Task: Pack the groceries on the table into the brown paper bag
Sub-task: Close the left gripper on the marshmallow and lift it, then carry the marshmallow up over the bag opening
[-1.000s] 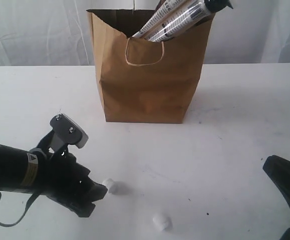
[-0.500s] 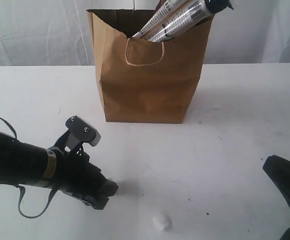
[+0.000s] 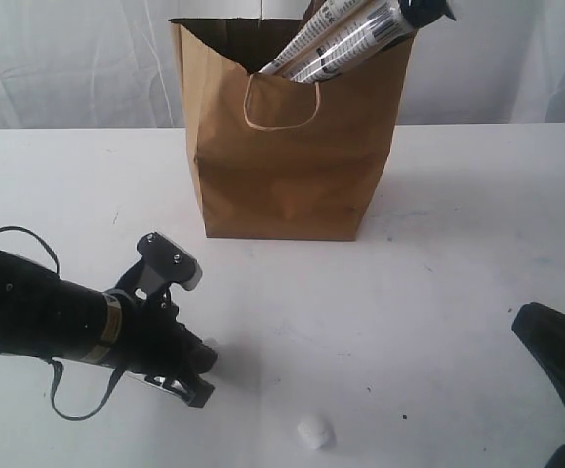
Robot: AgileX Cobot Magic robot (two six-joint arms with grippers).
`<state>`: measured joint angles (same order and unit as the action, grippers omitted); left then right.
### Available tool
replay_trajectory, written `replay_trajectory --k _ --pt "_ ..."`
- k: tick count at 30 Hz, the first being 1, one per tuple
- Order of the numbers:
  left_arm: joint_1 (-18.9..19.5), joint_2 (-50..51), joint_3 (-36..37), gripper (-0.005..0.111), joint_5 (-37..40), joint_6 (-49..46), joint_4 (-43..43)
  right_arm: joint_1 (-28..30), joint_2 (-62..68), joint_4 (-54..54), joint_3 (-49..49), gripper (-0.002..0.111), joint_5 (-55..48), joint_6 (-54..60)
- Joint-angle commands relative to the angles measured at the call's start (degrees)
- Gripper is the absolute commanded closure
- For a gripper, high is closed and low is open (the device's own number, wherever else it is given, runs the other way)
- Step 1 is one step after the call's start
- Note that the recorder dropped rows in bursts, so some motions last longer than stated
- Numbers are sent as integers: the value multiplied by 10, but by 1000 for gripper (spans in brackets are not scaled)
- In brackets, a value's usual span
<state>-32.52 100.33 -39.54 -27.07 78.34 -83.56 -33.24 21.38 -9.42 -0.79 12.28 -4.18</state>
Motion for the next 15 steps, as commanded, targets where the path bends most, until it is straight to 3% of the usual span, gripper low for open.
replay_trajectory --k 1,8,15 --pt "-3 11 7 106 24 3 -10 3 -4 0 3 108 2 -1" --pt "-2 -53 -1 107 41 5 -11 3 -4 0 3 108 2 -1" --pt "7 -178 -69 107 112 4 -13 3 -4 0 3 108 2 -1"
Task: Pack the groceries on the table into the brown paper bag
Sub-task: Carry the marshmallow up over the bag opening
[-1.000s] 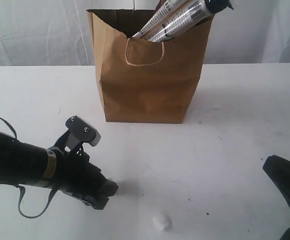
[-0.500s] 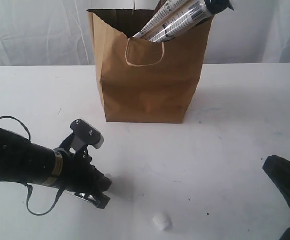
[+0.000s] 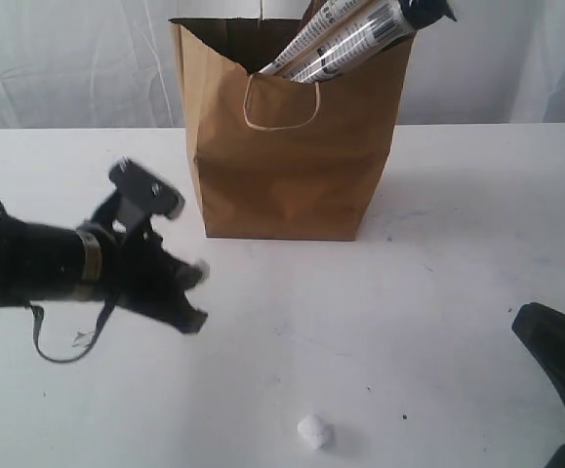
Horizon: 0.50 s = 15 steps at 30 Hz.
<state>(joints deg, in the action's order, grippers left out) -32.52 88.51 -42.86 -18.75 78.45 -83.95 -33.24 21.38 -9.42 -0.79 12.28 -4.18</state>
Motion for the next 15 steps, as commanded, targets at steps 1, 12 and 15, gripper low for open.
replay_trajectory --k 1,12,15 --pt "14 -76 -50 107 25 3 -9 3 -4 0 3 108 2 -1" --pt "121 -107 -189 107 -63 29 -9 3 -4 0 3 108 2 -1" --pt "125 -90 -233 107 -64 31 -9 3 -4 0 3 108 2 -1"
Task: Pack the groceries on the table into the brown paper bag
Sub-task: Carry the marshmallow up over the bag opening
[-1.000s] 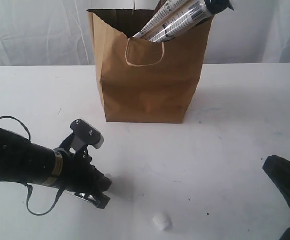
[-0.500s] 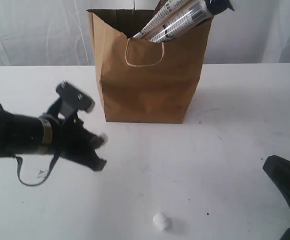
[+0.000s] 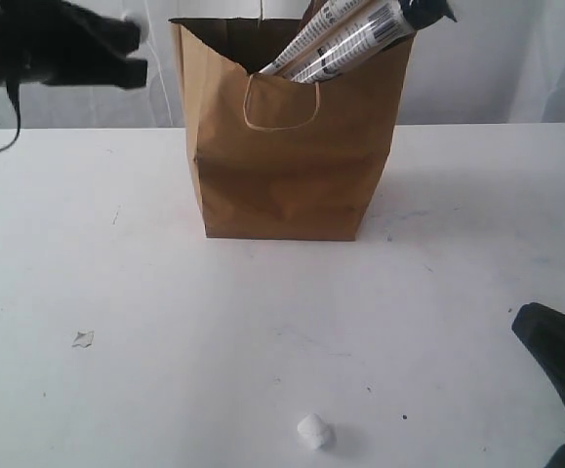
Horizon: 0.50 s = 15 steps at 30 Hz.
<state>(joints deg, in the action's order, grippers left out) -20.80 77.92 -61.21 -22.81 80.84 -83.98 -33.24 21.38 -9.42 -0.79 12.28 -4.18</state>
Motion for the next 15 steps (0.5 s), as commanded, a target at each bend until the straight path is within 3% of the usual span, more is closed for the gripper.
replay_trajectory --k 1,5,9,15 --pt "8 23 -65 107 -20 2 -8 3 -4 0 3 108 2 -1" --pt "8 49 -95 107 -36 -20 -10 3 -4 0 3 108 2 -1" --pt "8 80 -102 107 -140 -80 3 3 -4 0 3 108 2 -1" --pt "8 142 -103 107 -210 -223 155 3 -4 0 3 108 2 -1"
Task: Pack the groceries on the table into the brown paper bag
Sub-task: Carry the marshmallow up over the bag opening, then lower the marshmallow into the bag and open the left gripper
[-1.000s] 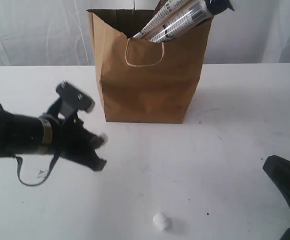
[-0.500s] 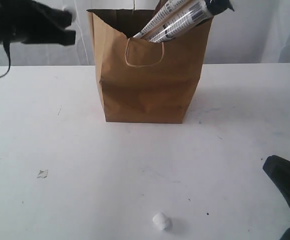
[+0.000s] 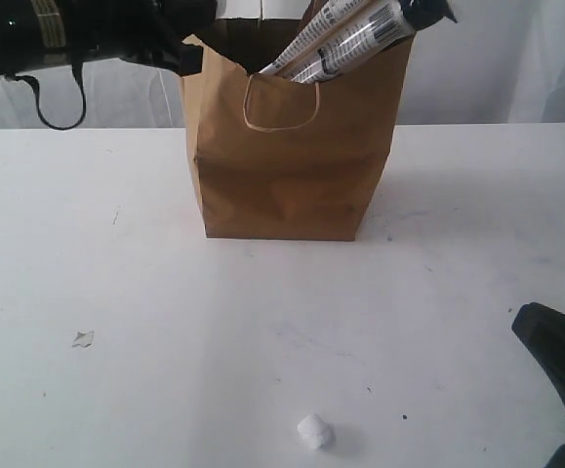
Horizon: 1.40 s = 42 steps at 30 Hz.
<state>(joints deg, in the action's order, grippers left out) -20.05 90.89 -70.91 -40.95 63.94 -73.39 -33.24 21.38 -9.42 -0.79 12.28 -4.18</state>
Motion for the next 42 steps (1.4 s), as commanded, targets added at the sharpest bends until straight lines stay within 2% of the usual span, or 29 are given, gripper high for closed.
replay_trajectory --k 1,7,14,16,23,29,36,40,42 --pt "0 21 -15 107 -26 -58 54 3 -4 0 3 108 2 -1" --pt "0 76 -98 107 -21 -31 54 3 -4 0 3 108 2 -1" --pt "-2 119 -157 105 -32 60 -65 3 -4 0 3 108 2 -1" --pt "-6 125 -166 100 -26 67 -70 3 -4 0 3 108 2 -1" --pt "-45 126 -178 68 56 51 -72 3 -4 0 3 108 2 -1" --pt "-55 126 -178 58 84 34 -54 3 -4 0 3 108 2 -1" --pt "-55 131 -178 56 116 45 -48 3 -4 0 3 108 2 -1" --pt "-59 131 -178 56 62 54 -55 3 -4 0 3 108 2 -1" --pt "-66 131 -178 58 79 35 -55 3 -4 0 3 108 2 -1"
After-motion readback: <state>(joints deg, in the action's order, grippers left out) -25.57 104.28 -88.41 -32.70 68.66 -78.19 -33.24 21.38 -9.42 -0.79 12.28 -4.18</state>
